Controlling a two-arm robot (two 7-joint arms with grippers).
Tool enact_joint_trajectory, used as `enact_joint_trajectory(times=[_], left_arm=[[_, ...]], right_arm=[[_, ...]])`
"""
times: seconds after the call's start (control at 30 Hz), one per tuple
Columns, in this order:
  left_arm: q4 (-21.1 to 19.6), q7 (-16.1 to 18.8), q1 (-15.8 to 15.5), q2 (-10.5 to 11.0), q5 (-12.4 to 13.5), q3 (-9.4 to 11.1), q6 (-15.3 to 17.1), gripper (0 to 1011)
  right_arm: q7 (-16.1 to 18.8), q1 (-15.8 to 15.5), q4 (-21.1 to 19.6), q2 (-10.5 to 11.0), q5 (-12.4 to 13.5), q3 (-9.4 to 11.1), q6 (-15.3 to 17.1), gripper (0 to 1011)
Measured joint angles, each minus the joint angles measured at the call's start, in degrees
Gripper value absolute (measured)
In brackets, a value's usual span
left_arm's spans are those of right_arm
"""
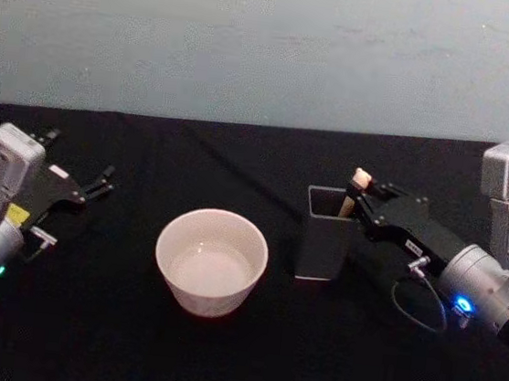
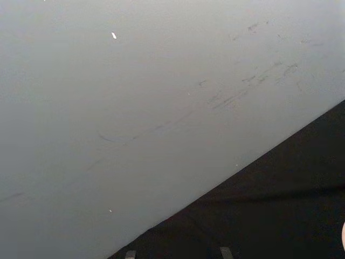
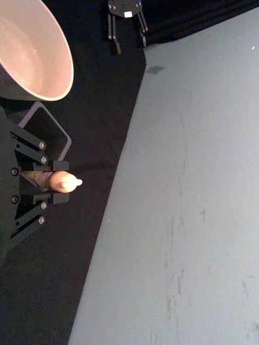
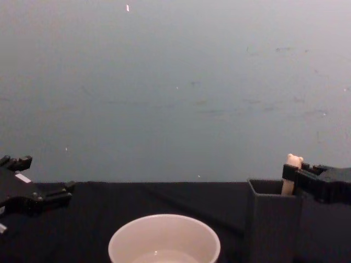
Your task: Pick up the stirring spoon with one hand, stir inside the cup, then place it back in its original position.
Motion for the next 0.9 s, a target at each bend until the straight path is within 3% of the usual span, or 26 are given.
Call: enact_joint_trajectory(times=[0.9], left_arm=[[0.0, 0.0, 0.0, 0.0, 0.0, 0.0, 0.0, 1001]], right_arm=[[-0.4, -0.6, -1.1, -0.2, -0.4, 0.7, 0.4, 213]])
